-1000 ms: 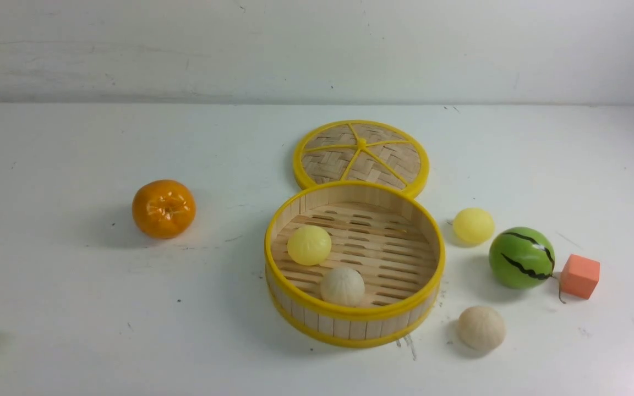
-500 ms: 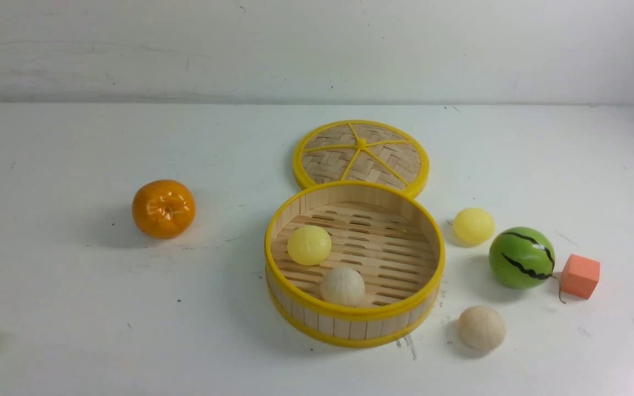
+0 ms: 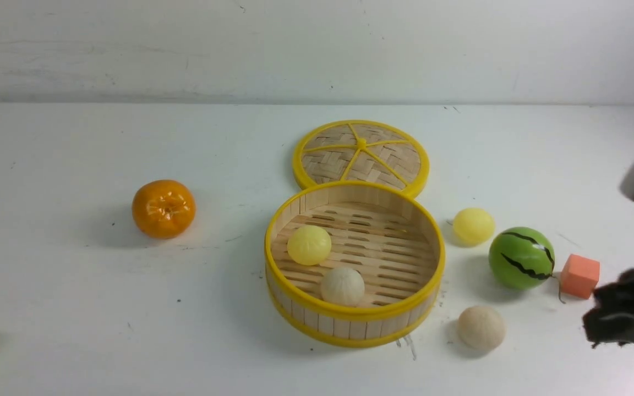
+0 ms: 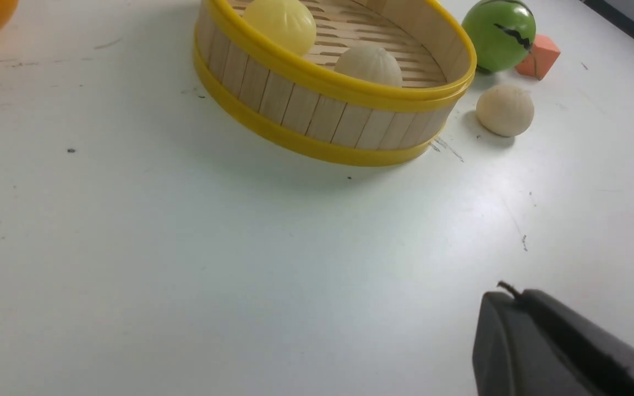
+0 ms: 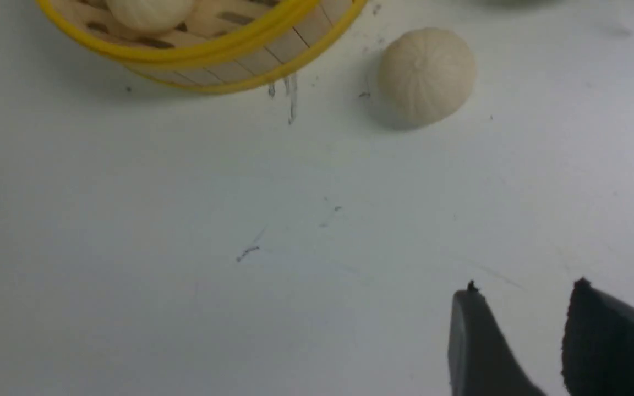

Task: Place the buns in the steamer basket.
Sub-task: Use the right arm to grab a steamed stuffed bun

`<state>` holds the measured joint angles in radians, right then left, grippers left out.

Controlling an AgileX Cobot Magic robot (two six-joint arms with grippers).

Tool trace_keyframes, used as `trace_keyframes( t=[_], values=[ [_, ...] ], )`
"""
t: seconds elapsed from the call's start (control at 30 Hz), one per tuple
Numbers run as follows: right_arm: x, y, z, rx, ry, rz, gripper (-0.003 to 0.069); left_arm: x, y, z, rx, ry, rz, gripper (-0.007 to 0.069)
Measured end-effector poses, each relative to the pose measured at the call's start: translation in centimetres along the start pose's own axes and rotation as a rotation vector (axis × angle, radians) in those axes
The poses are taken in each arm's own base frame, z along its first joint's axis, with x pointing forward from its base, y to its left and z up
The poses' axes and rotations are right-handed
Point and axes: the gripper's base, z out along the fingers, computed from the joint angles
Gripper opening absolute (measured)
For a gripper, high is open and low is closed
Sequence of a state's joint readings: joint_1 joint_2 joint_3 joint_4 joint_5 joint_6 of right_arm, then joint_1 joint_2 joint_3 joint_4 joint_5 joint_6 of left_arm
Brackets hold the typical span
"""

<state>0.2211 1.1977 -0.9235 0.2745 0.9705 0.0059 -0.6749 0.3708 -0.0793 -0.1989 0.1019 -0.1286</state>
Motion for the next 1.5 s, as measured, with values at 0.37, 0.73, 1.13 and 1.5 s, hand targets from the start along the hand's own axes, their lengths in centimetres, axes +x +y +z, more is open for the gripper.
trace_keyframes(
  t=[0.37,0.73,1.13,1.5],
  values=[
    [-5.1,2.5,9.7,0.061,0.175,-0.1,0.0239,0.0,0.0,0.0,0.0,0.0,0.0,-0.0013],
    [-6.6,0.7,14.1,0.102,0.142,-0.028,0.0239,0.0,0.0,0.0,0.0,0.0,0.0,-0.0011],
    [-6.8,0.5,14.4,0.106,0.129,-0.03,0.0239,0.0,0.0,0.0,0.0,0.0,0.0,-0.0002],
    [-6.8,0.4,14.7,0.116,0.136,-0.037,0.0144,0.0,0.0,0.0,0.0,0.0,0.0,0.0005]
  ],
)
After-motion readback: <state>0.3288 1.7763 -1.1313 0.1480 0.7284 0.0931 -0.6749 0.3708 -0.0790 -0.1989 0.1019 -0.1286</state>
